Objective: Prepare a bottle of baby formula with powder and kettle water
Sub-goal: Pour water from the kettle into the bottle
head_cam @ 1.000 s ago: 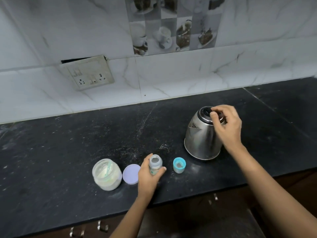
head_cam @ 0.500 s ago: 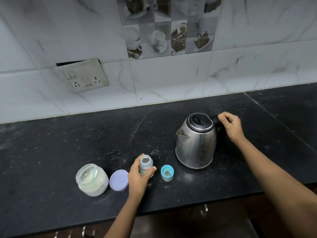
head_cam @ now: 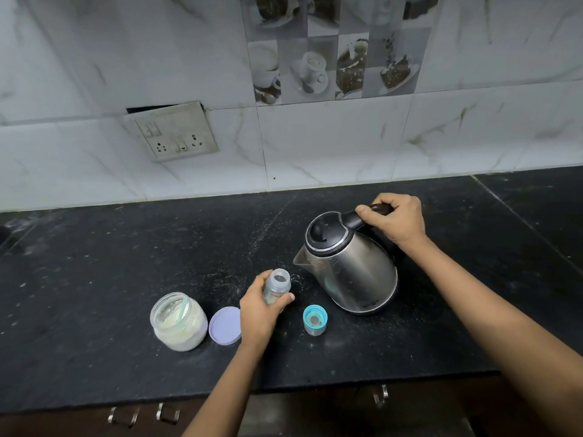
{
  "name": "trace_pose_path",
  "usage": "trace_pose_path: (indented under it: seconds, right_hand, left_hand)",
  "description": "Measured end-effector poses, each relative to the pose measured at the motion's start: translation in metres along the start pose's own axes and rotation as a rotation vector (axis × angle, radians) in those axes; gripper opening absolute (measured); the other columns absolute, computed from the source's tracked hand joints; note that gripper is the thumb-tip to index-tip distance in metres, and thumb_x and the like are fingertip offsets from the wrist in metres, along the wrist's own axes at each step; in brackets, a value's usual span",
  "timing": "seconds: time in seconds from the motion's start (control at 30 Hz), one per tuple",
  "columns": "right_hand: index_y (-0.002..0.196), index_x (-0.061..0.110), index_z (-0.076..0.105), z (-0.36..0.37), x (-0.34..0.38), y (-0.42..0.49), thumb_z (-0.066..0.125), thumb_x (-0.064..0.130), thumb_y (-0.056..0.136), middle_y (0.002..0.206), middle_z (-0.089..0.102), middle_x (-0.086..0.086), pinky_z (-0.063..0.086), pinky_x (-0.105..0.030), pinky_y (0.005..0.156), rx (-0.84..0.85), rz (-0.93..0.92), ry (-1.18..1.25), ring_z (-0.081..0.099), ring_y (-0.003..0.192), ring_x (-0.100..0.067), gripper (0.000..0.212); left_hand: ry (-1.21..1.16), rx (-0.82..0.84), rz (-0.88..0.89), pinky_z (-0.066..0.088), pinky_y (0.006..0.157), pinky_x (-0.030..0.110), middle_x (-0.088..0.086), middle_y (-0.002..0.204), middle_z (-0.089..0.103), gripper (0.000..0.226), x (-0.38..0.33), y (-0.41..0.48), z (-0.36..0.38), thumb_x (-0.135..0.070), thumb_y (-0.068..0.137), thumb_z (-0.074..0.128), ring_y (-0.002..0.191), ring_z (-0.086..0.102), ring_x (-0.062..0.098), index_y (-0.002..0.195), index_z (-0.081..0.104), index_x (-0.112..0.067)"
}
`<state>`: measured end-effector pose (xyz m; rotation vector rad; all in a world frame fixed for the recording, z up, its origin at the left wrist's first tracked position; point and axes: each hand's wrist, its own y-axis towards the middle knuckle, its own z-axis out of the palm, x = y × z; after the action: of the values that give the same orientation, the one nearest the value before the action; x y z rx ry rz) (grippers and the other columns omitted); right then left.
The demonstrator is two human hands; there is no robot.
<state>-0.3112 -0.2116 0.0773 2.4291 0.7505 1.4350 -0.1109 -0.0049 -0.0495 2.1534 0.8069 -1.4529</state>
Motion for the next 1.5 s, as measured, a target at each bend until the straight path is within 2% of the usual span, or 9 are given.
trace_pose_path:
  seconds: [0.2, 0.37, 0.47, 0.67, 0.8, 0.9, 1.13, 1.3, 1.5]
  right_hand:
    - [0.055, 0.018, 0.058, 0.016, 0.037, -0.001, 0.060, 0.072, 0.055, 0.046, 0.054, 0.007, 0.039, -0.018, 0.055, 0.096, -0.099, -0.243, 0.052, 0.050, -0.006, 0.054]
    - [0.052, 0.021, 0.052, 0.028, 0.049, 0.000, 0.051, 0.077, 0.055, 0.043, 0.050, 0.006, 0.042, -0.024, 0.057, 0.157, -0.245, -0.411, 0.052, 0.050, -0.013, 0.056]
    - [0.052, 0.022, 0.052, 0.033, 0.054, 0.001, 0.051, 0.077, 0.056, 0.043, 0.050, 0.005, 0.037, -0.023, 0.055, 0.166, -0.282, -0.432, 0.051, 0.050, -0.013, 0.055]
    - [0.051, 0.016, 0.051, 0.037, 0.062, 0.005, 0.050, 0.077, 0.059, 0.042, 0.049, 0.001, 0.042, -0.024, 0.050, 0.165, -0.412, -0.557, 0.049, 0.048, -0.019, 0.061]
    - [0.050, 0.017, 0.053, 0.037, 0.068, 0.008, 0.049, 0.076, 0.062, 0.038, 0.046, 0.002, 0.031, -0.020, 0.045, 0.144, -0.517, -0.570, 0.045, 0.042, -0.020, 0.061]
    - [0.048, 0.015, 0.052, 0.036, 0.073, 0.012, 0.047, 0.075, 0.064, 0.036, 0.044, 0.001, 0.024, -0.015, 0.043, 0.139, -0.570, -0.591, 0.044, 0.040, -0.021, 0.063]
    - [0.045, 0.017, 0.041, 0.029, 0.083, 0.020, 0.046, 0.074, 0.067, 0.035, 0.040, 0.003, 0.017, -0.014, 0.045, 0.133, -0.609, -0.644, 0.039, 0.038, -0.020, 0.062]
    - [0.046, 0.018, 0.039, 0.022, 0.087, 0.023, 0.047, 0.074, 0.067, 0.035, 0.037, 0.003, 0.019, -0.016, 0.044, 0.133, -0.606, -0.643, 0.038, 0.038, -0.021, 0.061]
    - [0.050, 0.015, 0.053, 0.016, 0.087, 0.026, 0.044, 0.077, 0.064, 0.040, 0.046, 0.000, 0.021, -0.017, 0.046, 0.132, -0.578, -0.671, 0.045, 0.045, -0.023, 0.064]
  left_hand:
    - [0.028, 0.031, -0.019, 0.045, 0.091, 0.022, -0.017, 0.109, 0.066, 0.060, 0.004, 0.001, -0.001, -0.024, 0.064, 0.086, 0.102, 0.060, 0.001, 0.118, 0.060, -0.029]
    - [0.101, 0.068, -0.038, 0.046, 0.099, 0.032, -0.011, 0.119, 0.064, 0.067, 0.011, 0.005, -0.001, -0.026, 0.063, 0.086, 0.109, 0.058, 0.008, 0.125, 0.059, -0.026]
    - [0.119, 0.094, -0.043, 0.047, 0.098, 0.034, -0.013, 0.117, 0.064, 0.068, 0.012, 0.006, 0.000, -0.028, 0.062, 0.086, 0.107, 0.059, 0.007, 0.124, 0.058, -0.028]
    - [0.113, 0.110, -0.056, 0.051, 0.094, 0.036, -0.014, 0.115, 0.065, 0.070, 0.012, 0.008, 0.001, -0.032, 0.060, 0.087, 0.104, 0.061, 0.007, 0.124, 0.058, -0.032]
    - [0.074, 0.124, -0.075, 0.054, 0.089, 0.036, -0.015, 0.111, 0.067, 0.071, 0.013, 0.010, 0.003, -0.037, 0.056, 0.085, 0.100, 0.063, 0.006, 0.122, 0.058, -0.035]
    - [0.063, 0.117, -0.054, 0.051, 0.093, 0.034, -0.014, 0.112, 0.067, 0.071, 0.011, 0.011, 0.004, -0.036, 0.056, 0.084, 0.102, 0.062, 0.005, 0.122, 0.059, -0.032]
    - [0.033, 0.097, -0.054, 0.047, 0.096, 0.027, -0.013, 0.113, 0.066, 0.068, 0.008, 0.012, 0.003, -0.026, 0.061, 0.086, 0.101, 0.060, 0.002, 0.123, 0.060, -0.026]
    - [0.018, 0.096, -0.052, 0.046, 0.097, 0.027, -0.014, 0.115, 0.066, 0.068, 0.007, 0.013, 0.004, -0.027, 0.061, 0.086, 0.104, 0.060, 0.004, 0.124, 0.060, -0.026]
    - [0.003, 0.081, -0.051, 0.046, 0.097, 0.027, -0.015, 0.112, 0.066, 0.068, 0.006, 0.013, 0.005, -0.025, 0.060, 0.087, 0.103, 0.060, 0.003, 0.123, 0.060, -0.027]
